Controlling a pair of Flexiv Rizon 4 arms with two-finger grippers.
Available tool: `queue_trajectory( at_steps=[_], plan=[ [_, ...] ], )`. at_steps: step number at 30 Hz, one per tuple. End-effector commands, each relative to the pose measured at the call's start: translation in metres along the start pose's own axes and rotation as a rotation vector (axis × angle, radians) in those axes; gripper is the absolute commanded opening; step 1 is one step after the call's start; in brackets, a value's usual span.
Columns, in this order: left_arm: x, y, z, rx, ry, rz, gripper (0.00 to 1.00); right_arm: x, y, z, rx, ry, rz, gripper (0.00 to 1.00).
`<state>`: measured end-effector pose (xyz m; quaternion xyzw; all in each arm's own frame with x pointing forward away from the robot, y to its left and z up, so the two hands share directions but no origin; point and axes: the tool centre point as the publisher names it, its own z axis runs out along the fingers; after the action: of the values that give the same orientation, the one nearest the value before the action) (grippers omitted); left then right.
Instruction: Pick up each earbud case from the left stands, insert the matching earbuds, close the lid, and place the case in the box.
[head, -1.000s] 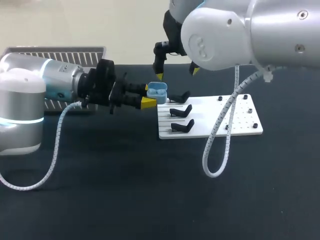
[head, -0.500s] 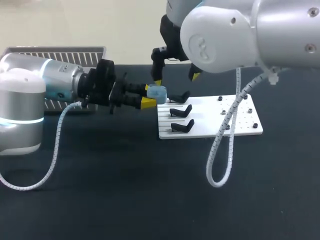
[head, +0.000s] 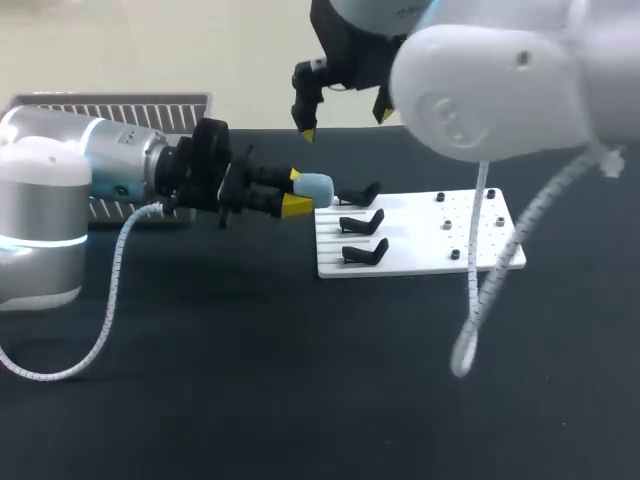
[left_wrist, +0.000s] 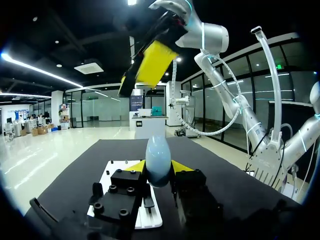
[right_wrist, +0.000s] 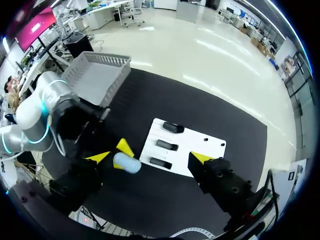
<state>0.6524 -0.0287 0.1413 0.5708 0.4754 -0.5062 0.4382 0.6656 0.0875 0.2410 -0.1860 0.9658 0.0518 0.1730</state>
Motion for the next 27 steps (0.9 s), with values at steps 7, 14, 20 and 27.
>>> queue_trajectory(
  at_steps=[7,14,20,27],
  plan=[
    [-0.026,-0.012,-0.041,-0.11,0.016,-0.027,0.0,0.071,-0.002,-0.068,-0.133,-0.241,-0.045,1.0],
    [-0.036,-0.004,-0.108,-0.336,0.022,-0.026,0.0,0.073,-0.002,-0.07,-0.191,-0.222,-0.048,1.0],
    [-0.06,0.005,-0.188,-0.568,0.108,0.033,0.0,0.073,-0.002,-0.07,-0.191,-0.222,-0.048,1.0],
    [-0.056,0.034,-0.268,-0.753,0.252,0.012,0.0,0.073,-0.002,-0.07,-0.191,-0.222,-0.048,1.0]
  ],
)
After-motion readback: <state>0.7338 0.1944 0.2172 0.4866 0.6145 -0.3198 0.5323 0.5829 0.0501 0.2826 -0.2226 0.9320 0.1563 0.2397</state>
